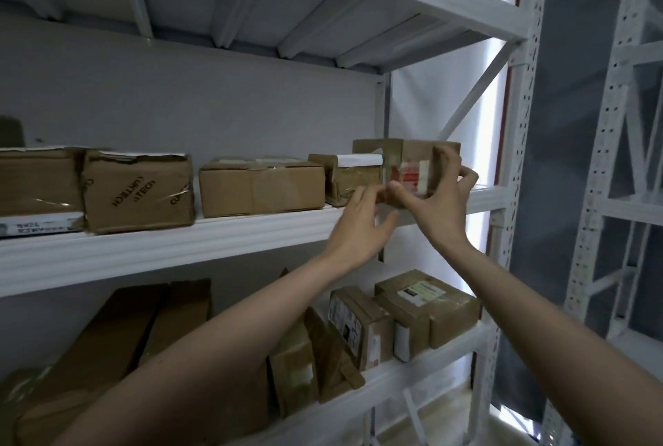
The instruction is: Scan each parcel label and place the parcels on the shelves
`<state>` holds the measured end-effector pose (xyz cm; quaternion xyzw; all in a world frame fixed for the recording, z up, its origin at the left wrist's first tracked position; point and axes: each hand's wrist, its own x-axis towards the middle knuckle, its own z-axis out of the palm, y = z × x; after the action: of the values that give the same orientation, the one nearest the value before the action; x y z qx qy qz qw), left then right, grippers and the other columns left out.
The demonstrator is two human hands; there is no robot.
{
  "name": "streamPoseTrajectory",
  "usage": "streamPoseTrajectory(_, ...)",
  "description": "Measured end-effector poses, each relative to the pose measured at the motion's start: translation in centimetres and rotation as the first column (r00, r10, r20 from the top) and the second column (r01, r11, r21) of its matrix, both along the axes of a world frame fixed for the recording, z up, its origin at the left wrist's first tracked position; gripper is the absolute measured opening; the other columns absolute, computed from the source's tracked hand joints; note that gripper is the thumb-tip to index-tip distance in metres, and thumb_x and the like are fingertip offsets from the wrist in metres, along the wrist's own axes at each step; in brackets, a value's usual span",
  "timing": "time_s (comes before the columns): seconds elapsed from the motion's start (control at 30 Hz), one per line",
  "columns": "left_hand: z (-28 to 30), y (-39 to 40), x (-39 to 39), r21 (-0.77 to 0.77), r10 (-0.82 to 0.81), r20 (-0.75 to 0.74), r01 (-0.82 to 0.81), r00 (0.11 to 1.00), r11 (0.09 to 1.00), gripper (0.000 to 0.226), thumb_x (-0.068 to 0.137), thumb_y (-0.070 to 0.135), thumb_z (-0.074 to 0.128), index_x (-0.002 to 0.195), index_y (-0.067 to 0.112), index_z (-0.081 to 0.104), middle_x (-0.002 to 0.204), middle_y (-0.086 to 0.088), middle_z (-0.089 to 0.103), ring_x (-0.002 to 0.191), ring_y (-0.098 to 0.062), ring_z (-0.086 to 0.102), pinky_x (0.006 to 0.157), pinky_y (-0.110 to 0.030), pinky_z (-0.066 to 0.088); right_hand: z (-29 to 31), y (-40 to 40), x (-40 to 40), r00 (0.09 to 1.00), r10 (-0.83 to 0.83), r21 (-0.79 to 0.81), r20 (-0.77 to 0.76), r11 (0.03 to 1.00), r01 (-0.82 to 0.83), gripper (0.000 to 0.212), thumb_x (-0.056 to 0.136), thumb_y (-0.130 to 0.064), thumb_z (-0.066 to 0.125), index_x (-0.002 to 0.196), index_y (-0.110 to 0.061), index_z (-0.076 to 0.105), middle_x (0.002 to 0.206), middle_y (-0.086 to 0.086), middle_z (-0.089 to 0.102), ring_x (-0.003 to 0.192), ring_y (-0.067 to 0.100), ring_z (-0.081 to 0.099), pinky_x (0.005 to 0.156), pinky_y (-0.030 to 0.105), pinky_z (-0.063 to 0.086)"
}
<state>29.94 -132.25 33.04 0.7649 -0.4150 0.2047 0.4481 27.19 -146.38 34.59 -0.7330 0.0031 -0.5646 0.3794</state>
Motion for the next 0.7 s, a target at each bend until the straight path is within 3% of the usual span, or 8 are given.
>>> streamPoseTrajectory(0.1, -0.8, 1.7, -0.6, 0.032, -0.001, -0.041, 0.003, 0.999, 0.999, 0.045, 0.097, 0.032, 0.056, 0.138, 0.02, 0.042, 0.136, 0.0, 0.045, 0.118, -0.014, 0.053, 0.097, -0.032, 0.048, -0.7, 0.7, 2.2, 0.999, 0.035, 0.019, -0.009, 0.999, -0.035, 0.078, 0.071, -0.038, 0.08, 0.132, -0.035, 0.031, 0.133, 0.006, 0.024, 0.121, 0.021, 0.041, 0.099, 0.036, 0.048)
streamPoseTrajectory(0.27, -3.9, 6.4, -2.1, 0.102, 0.031, -0.106, -0.02, 0.994, 0.995, 0.049, 0.097, 0.033, 0.055, 0.142, 0.021, 0.039, 0.138, 0.002, 0.045, 0.117, -0.006, 0.052, 0.097, -0.035, 0.051, -1.2, 1.1, 4.3, 0.997, 0.052, 0.056, -0.06, 0.997, -0.048, 0.078, 0.077, -0.035, 0.076, 0.138, -0.036, 0.027, 0.145, 0.012, 0.019, 0.133, 0.032, 0.032, 0.107, 0.05, 0.039)
streamPoseTrajectory(0.37, -6.3, 10.1, -3.2, 0.175, 0.081, -0.201, -0.046, 0.976, 0.983, 0.049, 0.097, 0.033, 0.055, 0.142, 0.023, 0.039, 0.137, 0.005, 0.048, 0.115, -0.005, 0.054, 0.097, -0.036, 0.052, -2.8, 4.3, 3.1, 0.997, -0.077, 0.019, 0.008, 0.997, 0.077, 0.08, 0.079, -0.036, 0.071, 0.144, -0.028, 0.025, 0.153, 0.017, 0.014, 0.14, 0.033, 0.017, 0.114, 0.05, 0.026)
streamPoseTrajectory(0.43, -8.8, 12.9, -4.3, 0.172, 0.115, -0.29, -0.066, 0.95, 0.983, 0.046, 0.096, 0.028, 0.057, 0.139, 0.018, 0.044, 0.135, -0.002, 0.053, 0.115, -0.016, 0.058, 0.096, -0.037, 0.052, -5.3, 8.3, 1.1, 0.988, -0.052, -0.128, 0.144, 0.989, 0.071, 0.071, 0.083, -0.03, 0.067, 0.142, -0.018, 0.03, 0.15, 0.024, 0.019, 0.138, 0.031, 0.018, 0.115, 0.04, 0.02)
streamPoseTrajectory(0.5, -11.8, 16.2, -5.5, 0.223, 0.183, -0.258, -0.126, 0.949, 0.967, 0.04, 0.095, 0.019, 0.057, 0.133, 0.01, 0.05, 0.13, -0.01, 0.058, 0.113, -0.025, 0.06, 0.095, -0.039, 0.051, -9.2, 12.7, -0.7, 0.97, 0.113, -0.315, 0.216, 0.948, -0.04, 0.051, 0.086, -0.02, 0.062, 0.131, -0.007, 0.043, 0.14, 0.03, 0.032, 0.132, 0.034, 0.028, 0.111, 0.04, 0.023)
streamPoseTrajectory(0.6, -16.9, 22.5, -7.8, 0.347, 0.383, -0.262, -0.284, 0.886, 0.894, 0.038, 0.096, 0.027, 0.052, 0.129, 0.008, 0.05, 0.12, -0.014, 0.063, 0.107, -0.029, 0.062, 0.088, -0.033, 0.05, -15.7, 18.8, -2.8, 0.924, 0.379, -0.459, 0.046, 0.83, -0.318, 0.038, 0.084, -0.02, 0.054, 0.12, -0.007, 0.049, 0.127, 0.027, 0.046, 0.121, 0.038, 0.041, 0.104, 0.046, 0.032)
streamPoseTrajectory(0.7, -20.5, 29.7, -10.3, 0.408, 0.506, -0.275, -0.378, 0.817, 0.831, 0.048, 0.093, 0.037, 0.048, 0.134, 0.013, 0.046, 0.113, -0.008, 0.067, 0.1, -0.023, 0.066, 0.081, -0.039, 0.055, -20.7, 24.3, -4.7, 0.795, 0.574, -0.433, -0.196, 0.677, -0.596, 0.038, 0.085, -0.023, 0.051, 0.12, -0.009, 0.049, 0.123, 0.021, 0.052, 0.118, 0.032, 0.047, 0.11, 0.025, 0.029)
